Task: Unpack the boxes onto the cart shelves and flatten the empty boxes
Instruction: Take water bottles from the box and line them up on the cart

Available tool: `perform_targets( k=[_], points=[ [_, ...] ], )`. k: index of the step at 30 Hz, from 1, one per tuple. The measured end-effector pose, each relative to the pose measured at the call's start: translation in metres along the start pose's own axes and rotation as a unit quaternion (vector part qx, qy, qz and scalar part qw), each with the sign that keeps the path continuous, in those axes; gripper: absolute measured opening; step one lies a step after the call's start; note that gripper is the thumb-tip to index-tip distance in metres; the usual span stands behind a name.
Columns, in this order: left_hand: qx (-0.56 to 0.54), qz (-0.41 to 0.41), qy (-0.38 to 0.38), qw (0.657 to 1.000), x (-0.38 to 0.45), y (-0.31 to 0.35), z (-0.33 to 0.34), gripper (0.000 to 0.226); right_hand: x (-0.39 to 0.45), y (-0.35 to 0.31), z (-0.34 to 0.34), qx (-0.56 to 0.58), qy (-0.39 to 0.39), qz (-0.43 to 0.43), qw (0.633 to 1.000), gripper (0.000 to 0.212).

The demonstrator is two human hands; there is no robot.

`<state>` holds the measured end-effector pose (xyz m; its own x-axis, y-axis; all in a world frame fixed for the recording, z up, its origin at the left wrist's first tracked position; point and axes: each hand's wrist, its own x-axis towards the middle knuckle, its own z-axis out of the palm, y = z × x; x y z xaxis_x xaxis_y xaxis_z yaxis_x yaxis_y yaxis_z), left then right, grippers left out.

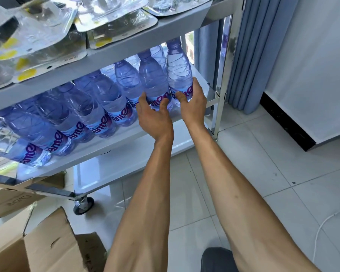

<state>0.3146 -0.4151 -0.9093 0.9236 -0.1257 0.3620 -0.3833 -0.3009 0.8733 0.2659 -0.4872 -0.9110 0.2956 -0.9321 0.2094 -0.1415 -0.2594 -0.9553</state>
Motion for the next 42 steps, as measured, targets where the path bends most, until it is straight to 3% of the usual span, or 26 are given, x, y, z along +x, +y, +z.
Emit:
perform_targets(
  k=[12, 16, 17, 20, 22, 34, 42],
  points=[
    [0.029, 0.014, -0.027, 0.999, 0.003, -0.011, -0.003, 0.060, 0.025, 0.004, 0.002, -0.071, -0.011, 0.002, 0.997, 0.065],
    [0.028, 0.004, -0.009, 1.000, 0.002, -0.007, 0.003, 0.058, 0.018, 0.001, 0.003, -0.056, -0.007, -0.003, 0.998, 0.104],
    [0.016, -0.001, -0.003, 1.000, 0.002, -0.005, 0.004, 0.057, 0.019, 0.001, 0.003, -0.055, -0.005, -0.005, 0.998, 0.104],
    [-0.002, -0.009, 0.012, 1.000, 0.005, -0.003, 0.009, 0.046, 0.023, 0.006, 0.004, -0.073, -0.004, -0.003, 0.997, 0.069],
    [0.003, -0.016, 0.004, 1.000, 0.007, -0.004, 0.012, 0.037, 0.025, 0.011, 0.005, -0.080, 0.005, -0.005, 0.997, 0.061],
    [0.012, -0.074, 0.010, 0.997, 0.018, 0.004, 0.026, 0.033, 0.027, 0.014, 0.005, -0.087, -0.017, -0.021, 0.996, 0.061],
    [0.055, -0.007, -0.067, 0.996, 0.003, -0.022, -0.012, 0.023, 0.019, 0.012, 0.006, -0.130, -0.058, 0.006, 0.990, 0.062]
  ],
)
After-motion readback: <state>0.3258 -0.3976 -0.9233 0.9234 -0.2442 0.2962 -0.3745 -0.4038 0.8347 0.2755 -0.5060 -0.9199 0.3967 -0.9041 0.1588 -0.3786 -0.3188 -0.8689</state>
